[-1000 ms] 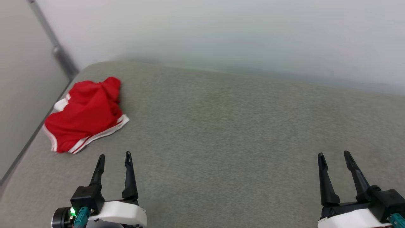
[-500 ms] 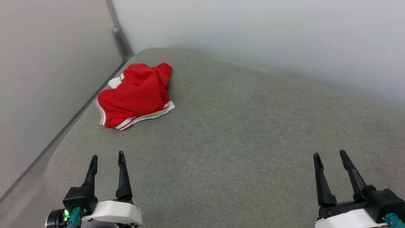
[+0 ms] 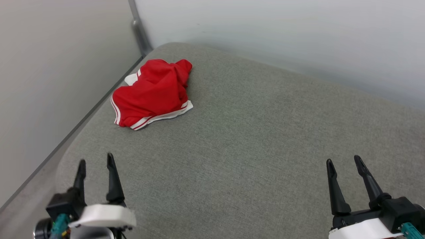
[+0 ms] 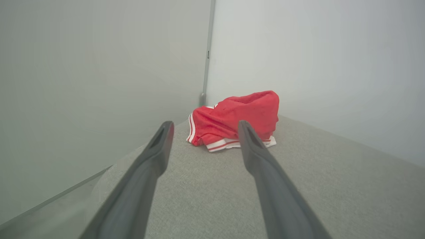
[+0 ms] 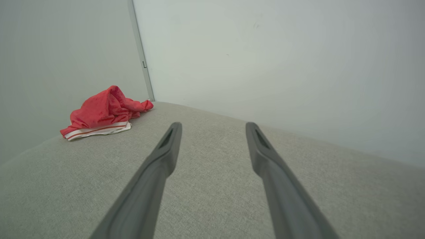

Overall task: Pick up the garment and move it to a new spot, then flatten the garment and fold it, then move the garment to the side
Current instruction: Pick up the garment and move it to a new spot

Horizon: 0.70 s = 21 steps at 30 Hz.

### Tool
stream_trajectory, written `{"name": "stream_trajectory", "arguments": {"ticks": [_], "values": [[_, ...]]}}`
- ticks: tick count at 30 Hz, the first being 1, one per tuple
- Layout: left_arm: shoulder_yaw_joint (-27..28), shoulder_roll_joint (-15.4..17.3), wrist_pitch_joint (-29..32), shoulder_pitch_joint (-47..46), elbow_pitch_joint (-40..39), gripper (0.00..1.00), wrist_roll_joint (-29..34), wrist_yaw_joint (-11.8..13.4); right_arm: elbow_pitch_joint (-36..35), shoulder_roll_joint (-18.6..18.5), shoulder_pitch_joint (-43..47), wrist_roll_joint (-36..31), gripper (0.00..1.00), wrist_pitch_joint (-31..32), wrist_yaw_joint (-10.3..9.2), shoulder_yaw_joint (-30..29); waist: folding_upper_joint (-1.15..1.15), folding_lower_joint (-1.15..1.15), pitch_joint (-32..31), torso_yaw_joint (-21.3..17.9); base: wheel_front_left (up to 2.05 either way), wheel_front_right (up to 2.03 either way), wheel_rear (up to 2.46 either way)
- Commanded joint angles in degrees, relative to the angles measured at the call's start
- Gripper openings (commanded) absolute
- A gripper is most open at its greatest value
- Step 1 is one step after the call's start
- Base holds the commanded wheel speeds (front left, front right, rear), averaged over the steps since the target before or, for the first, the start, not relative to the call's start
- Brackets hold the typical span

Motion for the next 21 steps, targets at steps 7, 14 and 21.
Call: {"name": "stream_trajectory", "arguments": {"ticks": [7, 14, 21], "values": [[7.47, 1.12, -0.16, -11.96, -0.5, 1.0, 3.0, -5.33, -1.36, 0.08, -2.82, -2.88, 1.0, -0.12, -0.02, -0.82, 0.0, 0.0, 5.22, -2.79, 0.0, 0.0, 0.0], [13.8, 5.92, -0.16, -26.94, 1.77, 1.0, 2.84, -10.24, -3.28, 0.08, -5.94, -6.69, 1.0, -0.12, -0.03, -2.03, 0.0, 0.0, 12.73, -6.09, 0.0, 0.0, 0.0], [15.42, 12.94, -0.15, -40.26, 7.31, 1.0, 0.81, -12.0, -5.82, 0.07, -8.71, -9.3, 1.0, -0.12, -0.03, -3.71, 0.0, 0.0, 19.75, -8.43, 0.0, 0.0, 0.0]]}}
